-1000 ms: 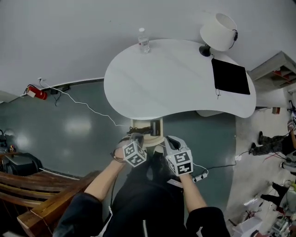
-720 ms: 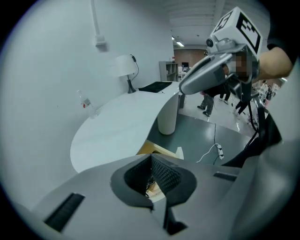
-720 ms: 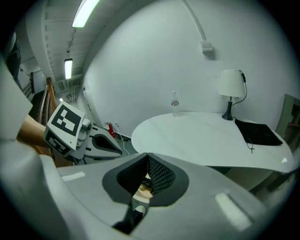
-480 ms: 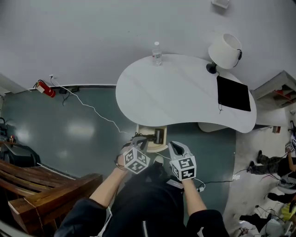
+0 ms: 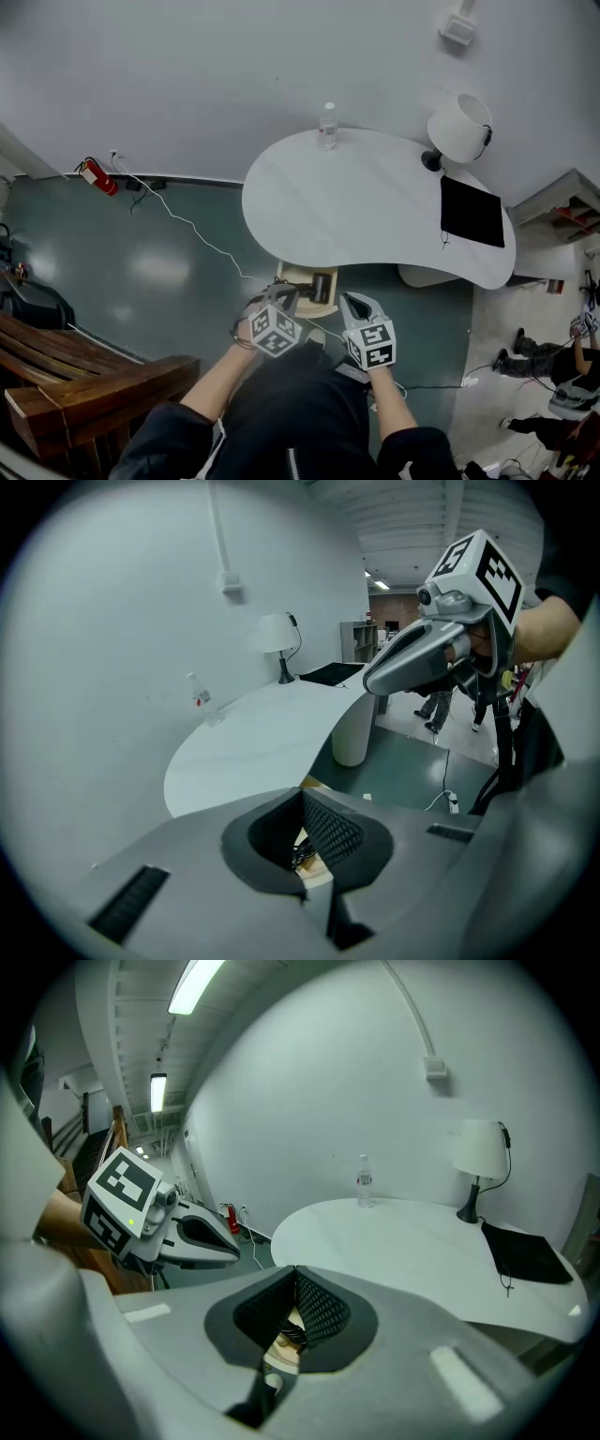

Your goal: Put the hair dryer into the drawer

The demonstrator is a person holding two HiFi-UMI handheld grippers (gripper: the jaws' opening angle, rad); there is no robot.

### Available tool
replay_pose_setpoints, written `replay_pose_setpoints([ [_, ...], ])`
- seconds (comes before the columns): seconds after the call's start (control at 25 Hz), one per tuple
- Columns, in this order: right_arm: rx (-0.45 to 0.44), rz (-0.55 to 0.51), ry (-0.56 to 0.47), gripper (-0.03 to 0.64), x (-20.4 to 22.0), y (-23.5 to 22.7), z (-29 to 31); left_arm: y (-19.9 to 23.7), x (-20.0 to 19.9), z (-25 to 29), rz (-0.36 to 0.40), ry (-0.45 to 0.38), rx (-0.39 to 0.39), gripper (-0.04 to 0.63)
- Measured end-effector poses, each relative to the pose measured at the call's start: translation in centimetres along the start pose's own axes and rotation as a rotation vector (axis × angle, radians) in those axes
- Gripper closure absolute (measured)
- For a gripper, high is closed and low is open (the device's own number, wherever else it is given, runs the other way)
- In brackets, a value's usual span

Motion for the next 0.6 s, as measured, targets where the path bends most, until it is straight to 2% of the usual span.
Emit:
replay_pose_setpoints([
  [0.6, -0.032, -0.010, 0.007, 0.614, -0.23, 0.35, -0.17, -0.43, 0.48, -0.21, 0.003, 0.016, 0.000, 0.583],
])
Point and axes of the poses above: the fingertips, and each gripper's own axes: z forward along the fingers, y to its left, x out of its underside, the point moved 8 cm from there along -z, backward along the fingers, and after that the axes turned 7 degrees about -z, right-handed, at the moved point
